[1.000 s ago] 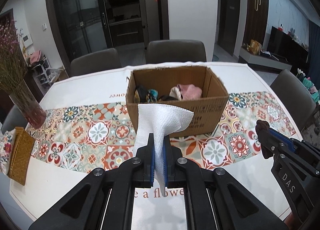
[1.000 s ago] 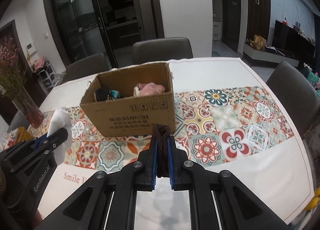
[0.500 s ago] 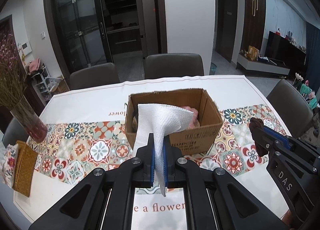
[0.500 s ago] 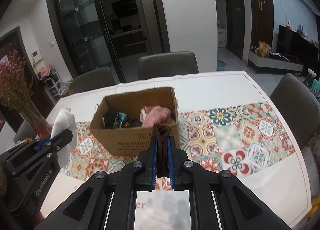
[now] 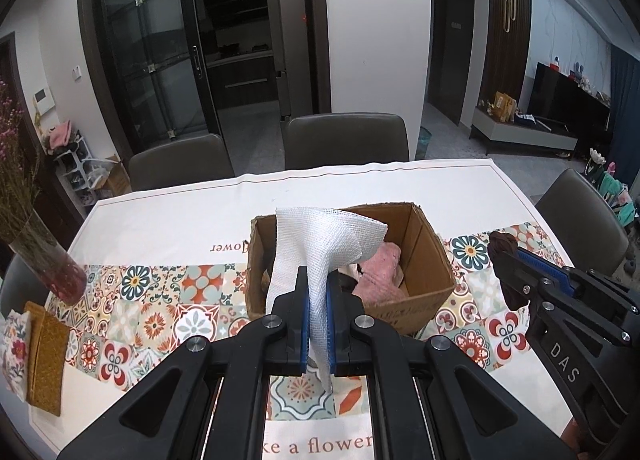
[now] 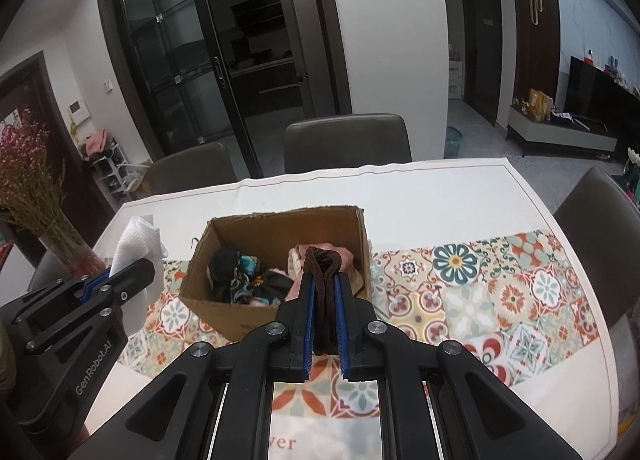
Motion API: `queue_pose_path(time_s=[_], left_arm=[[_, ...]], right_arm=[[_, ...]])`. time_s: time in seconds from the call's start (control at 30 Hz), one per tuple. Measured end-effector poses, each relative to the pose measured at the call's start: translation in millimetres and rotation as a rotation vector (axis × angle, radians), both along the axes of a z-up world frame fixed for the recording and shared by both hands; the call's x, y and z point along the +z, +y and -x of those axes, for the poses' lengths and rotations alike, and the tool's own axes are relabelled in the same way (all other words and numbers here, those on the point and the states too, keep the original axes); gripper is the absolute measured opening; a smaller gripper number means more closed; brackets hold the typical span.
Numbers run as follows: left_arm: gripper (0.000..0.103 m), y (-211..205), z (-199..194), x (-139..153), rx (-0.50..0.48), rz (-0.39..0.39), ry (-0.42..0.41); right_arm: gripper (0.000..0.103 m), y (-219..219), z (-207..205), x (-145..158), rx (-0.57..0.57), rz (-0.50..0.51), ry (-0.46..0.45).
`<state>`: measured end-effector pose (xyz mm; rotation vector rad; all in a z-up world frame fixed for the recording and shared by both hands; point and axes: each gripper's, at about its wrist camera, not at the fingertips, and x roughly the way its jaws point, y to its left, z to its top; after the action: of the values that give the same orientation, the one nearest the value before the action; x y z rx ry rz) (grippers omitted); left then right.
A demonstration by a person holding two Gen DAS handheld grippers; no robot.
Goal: Organize soft objects
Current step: 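Lift the tissue and hair tie and carry both over the box, then open both grippers to drop the tissue and hair tie into the box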
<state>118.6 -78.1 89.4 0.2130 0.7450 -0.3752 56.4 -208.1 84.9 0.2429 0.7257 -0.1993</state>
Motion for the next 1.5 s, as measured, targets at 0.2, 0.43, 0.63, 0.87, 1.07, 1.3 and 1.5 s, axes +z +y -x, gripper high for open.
queue_pose_path(time_s=[0.2, 0.43, 0.63, 0.87, 1.07, 1.3, 1.5], left_arm=[[0.008, -2, -18, 1, -0.008, 0.006, 0.003], [0.008, -4, -42, -1, -0.022, 0.023, 0.038], [0.008, -11, -68, -9, -0.034, 0.02, 0.07], [0.008, -17, -89, -18, -0.035, 0.006, 0.097], [0.008, -20, -101, -26, -0.047, 0.006, 0.122], [0.01, -21, -109, -39, -0.061, 0.015, 0.169], [0.039, -19, -108, -40, -0.039, -0.002, 0.156]], right_arm=[[0.011, -1, -21, 0, 0.009, 0.01, 0.016], [0.011, -1, -46, -3, 0.03, 0.006, 0.036], [0.011, -3, -70, -8, 0.044, -0.004, 0.053], [0.011, -5, -96, -19, 0.067, -0.031, 0.085], [0.012, -7, -106, -27, 0.069, -0.043, 0.103], [0.014, -10, -115, -36, 0.062, -0.055, 0.123], [0.021, -10, -118, -40, 0.063, -0.058, 0.138]])
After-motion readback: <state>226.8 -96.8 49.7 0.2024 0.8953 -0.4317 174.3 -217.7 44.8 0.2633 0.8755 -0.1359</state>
